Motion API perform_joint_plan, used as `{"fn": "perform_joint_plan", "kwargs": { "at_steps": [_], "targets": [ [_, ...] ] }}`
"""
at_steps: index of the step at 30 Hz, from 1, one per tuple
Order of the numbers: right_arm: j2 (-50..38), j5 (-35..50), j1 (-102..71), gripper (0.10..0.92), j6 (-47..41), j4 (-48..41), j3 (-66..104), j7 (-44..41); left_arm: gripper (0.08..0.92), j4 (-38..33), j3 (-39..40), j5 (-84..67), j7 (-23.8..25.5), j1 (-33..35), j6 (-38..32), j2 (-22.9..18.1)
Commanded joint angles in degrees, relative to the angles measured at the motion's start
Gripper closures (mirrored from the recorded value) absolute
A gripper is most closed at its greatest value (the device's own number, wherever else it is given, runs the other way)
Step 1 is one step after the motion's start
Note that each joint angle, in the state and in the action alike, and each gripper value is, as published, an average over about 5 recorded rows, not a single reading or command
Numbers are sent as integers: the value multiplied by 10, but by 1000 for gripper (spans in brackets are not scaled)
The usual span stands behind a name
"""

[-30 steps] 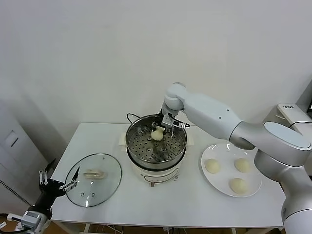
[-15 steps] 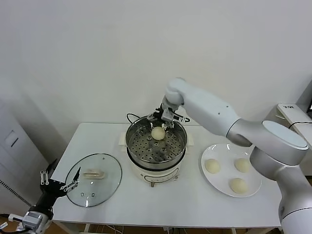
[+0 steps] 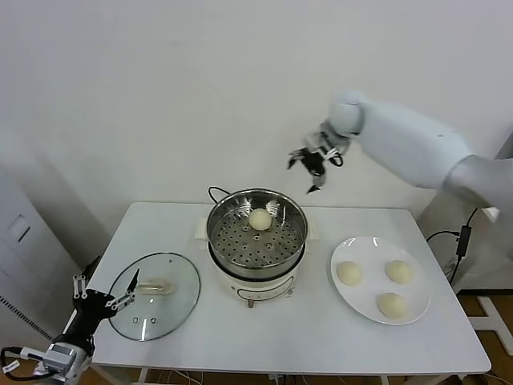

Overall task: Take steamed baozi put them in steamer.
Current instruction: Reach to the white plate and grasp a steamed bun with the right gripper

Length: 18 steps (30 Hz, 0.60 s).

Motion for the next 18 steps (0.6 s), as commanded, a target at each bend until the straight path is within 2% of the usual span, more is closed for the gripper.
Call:
{"fn": "perform_joint_plan", "kwargs": {
  "at_steps": [1,10,14,18],
  "targets": [
    [-160,55,-97,203,-139,108,-13,22,177,-6,12,0,-2,-3,-2,-2],
    [-145,-50,-241,203,-105,84,95,38,177,1,34,11,-19,5,-14,10],
    [-130,-66,-265,203,-96,69,122,37,177,15,55,35,-44,7,-41,33],
    [-128,-71,-271,203,-95,69,131,34,177,0,63,39,-50,8,-39,28]
  ]
}}
